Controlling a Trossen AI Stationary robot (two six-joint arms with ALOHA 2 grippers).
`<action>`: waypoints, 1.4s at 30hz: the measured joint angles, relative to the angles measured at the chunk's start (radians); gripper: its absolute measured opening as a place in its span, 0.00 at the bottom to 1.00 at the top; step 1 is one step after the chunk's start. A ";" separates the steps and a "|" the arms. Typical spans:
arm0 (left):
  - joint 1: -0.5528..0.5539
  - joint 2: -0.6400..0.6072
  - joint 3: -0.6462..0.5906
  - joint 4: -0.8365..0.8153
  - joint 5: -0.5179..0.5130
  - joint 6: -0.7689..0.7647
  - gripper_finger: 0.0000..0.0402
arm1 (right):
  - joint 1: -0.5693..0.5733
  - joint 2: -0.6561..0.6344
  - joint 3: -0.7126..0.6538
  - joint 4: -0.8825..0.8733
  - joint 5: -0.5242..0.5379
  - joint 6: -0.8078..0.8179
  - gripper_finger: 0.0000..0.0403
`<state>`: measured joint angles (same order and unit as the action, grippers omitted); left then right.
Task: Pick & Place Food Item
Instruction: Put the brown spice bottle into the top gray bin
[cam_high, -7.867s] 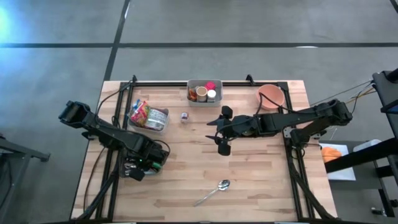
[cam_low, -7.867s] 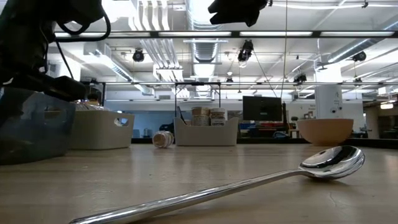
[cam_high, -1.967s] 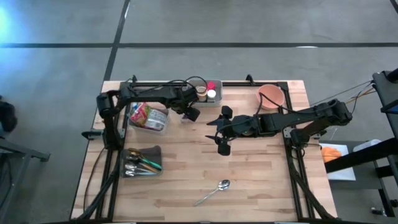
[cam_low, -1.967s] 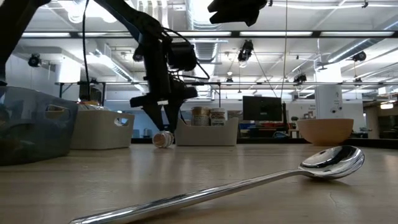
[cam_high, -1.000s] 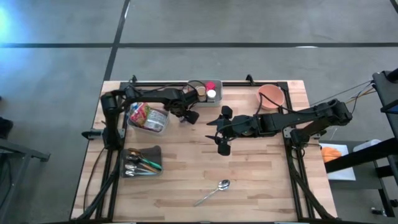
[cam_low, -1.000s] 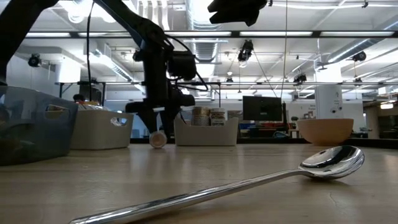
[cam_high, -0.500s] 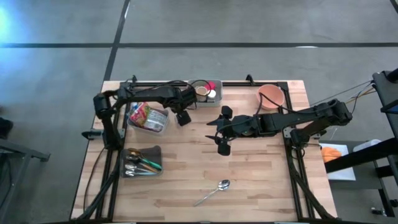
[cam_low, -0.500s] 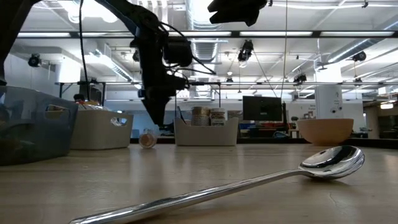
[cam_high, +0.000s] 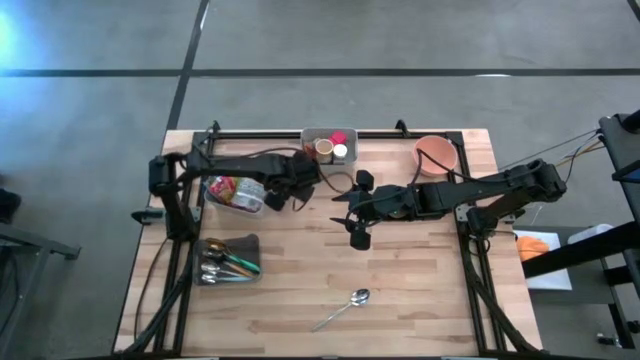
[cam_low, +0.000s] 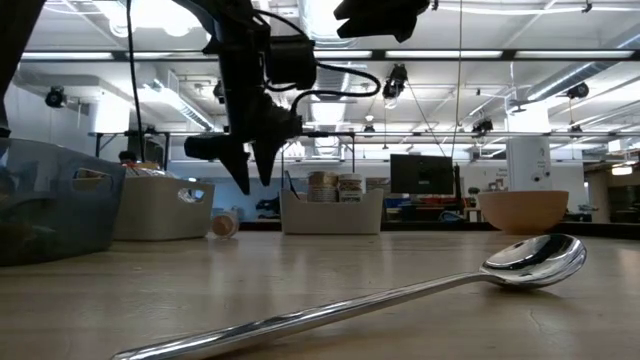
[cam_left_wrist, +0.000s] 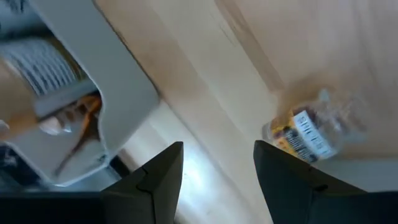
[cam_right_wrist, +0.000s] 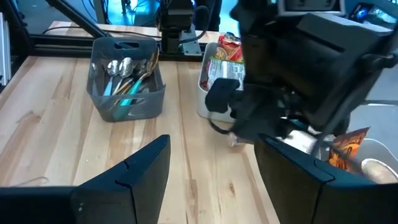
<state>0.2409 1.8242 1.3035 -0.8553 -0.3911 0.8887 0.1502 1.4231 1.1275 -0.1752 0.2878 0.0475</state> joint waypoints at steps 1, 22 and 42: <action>-0.009 0.000 0.000 -0.005 -0.018 0.035 0.50 | 0.000 0.000 0.000 0.000 0.000 -0.002 0.58; -0.058 -0.004 -0.125 -0.135 0.009 0.344 0.50 | 0.000 0.000 0.000 0.000 0.000 0.001 0.58; -0.077 -0.009 -0.242 0.065 0.007 0.459 0.50 | 0.000 0.000 0.000 0.000 0.000 0.001 0.58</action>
<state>0.1635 1.8156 1.0611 -0.7899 -0.3842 1.3473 0.1501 1.4231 1.1275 -0.1753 0.2878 0.0484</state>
